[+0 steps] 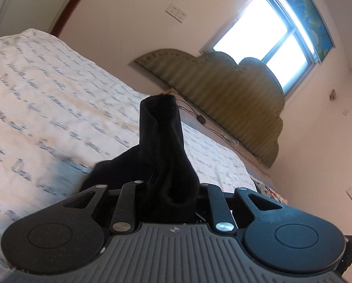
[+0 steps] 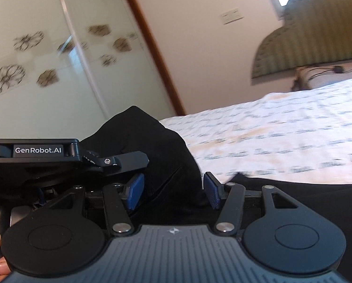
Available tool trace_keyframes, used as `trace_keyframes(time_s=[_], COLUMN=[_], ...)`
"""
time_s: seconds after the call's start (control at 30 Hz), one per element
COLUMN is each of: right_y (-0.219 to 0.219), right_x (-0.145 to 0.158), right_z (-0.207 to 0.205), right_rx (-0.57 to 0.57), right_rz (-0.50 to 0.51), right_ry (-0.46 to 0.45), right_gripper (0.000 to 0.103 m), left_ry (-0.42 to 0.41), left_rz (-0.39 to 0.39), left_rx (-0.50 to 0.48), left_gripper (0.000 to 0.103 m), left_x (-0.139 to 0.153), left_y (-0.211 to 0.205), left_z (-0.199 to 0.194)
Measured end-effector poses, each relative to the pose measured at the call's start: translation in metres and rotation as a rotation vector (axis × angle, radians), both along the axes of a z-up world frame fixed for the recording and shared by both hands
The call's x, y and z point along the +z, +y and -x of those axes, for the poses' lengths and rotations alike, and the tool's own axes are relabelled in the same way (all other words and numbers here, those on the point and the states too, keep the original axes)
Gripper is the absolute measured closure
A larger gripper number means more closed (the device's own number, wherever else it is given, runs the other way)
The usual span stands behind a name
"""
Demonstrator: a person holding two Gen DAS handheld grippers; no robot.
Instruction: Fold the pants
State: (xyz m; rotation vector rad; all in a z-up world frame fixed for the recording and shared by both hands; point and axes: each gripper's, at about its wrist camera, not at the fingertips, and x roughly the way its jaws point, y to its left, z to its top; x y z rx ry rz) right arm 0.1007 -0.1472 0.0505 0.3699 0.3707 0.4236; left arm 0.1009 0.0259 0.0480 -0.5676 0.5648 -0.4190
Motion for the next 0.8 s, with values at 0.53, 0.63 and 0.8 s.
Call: trace_keyframes(time_s=[0.53,0.63,0.8], right_y=[-0.134,-0.147,-0.165], right_x=[-0.039,-0.049,-0.063], right_z=[0.036,0.036,0.04], right_rx=[-0.307,-0.345,-0.385], right_rz=[-0.042,-0.046,-0.047], right_ry=[0.104,0.132,0.163], right_gripper=[0.048,0.048,0.048], left_ry=[0.056,0.061,0.071], left_rz=[-0.137,-0.168,-0.193], left_rx=[-0.231,-0.25,-0.277], left_gripper=[0.082,0.082,0.081], left_x=[-0.044,-0.054,-0.064], left_y=[-0.174,-0.195,-0.218], left_z=[-0.024,-0.023,-0.021])
